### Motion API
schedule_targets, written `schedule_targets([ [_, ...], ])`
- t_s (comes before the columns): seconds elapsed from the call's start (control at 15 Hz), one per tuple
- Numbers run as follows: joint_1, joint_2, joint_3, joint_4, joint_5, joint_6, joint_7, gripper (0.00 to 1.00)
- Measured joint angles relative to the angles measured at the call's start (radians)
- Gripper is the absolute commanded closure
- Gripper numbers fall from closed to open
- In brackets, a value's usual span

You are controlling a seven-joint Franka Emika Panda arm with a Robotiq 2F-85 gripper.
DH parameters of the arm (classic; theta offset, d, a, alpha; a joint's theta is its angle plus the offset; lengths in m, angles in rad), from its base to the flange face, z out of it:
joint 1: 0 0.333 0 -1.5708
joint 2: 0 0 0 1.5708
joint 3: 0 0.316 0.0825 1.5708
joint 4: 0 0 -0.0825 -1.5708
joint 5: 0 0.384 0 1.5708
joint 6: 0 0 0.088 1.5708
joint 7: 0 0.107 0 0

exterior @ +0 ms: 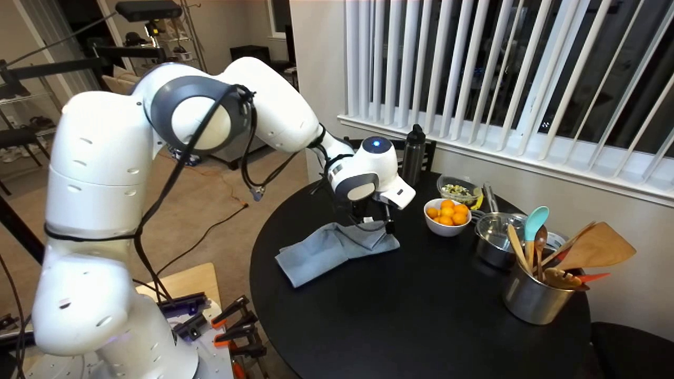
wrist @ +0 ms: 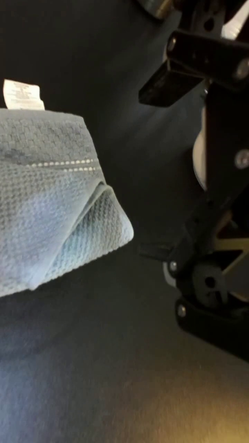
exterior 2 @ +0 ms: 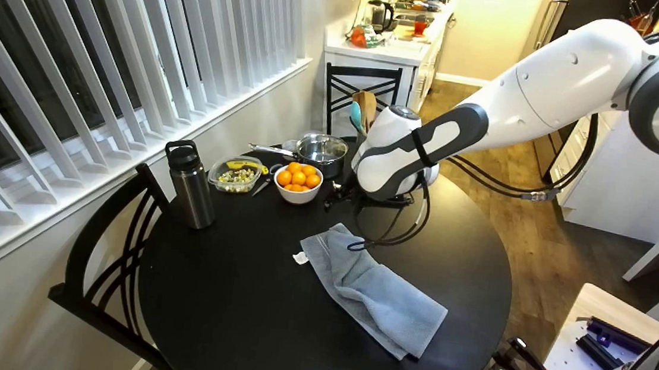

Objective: Fold the towel

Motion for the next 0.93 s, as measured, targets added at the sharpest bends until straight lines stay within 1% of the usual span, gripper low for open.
schedule_targets([
  [0.13,0.069,-0.032,-0.095,-0.067,-0.082,0.018,0.146,0.0],
  [0.27,0.14,-0.044,-0.192,-0.107,-0.171,-0.005,0.292,0.0],
  [0.33,0.162,-0.045,-0.221,-0.117,-0.205,-0.033,0.348,0.0],
  [0.4,0.168,-0.045,-0.226,-0.121,-0.219,-0.064,0.378,0.0],
  [0.53,0.157,-0.045,-0.202,-0.121,-0.219,-0.118,0.39,0.0],
  [0.6,0.141,-0.045,-0.176,-0.121,-0.213,-0.13,0.39,0.0],
  [0.73,0.105,-0.046,-0.117,-0.12,-0.198,-0.134,0.387,0.0],
  [0.93,0.056,-0.046,-0.047,-0.12,-0.153,-0.134,0.365,0.0],
])
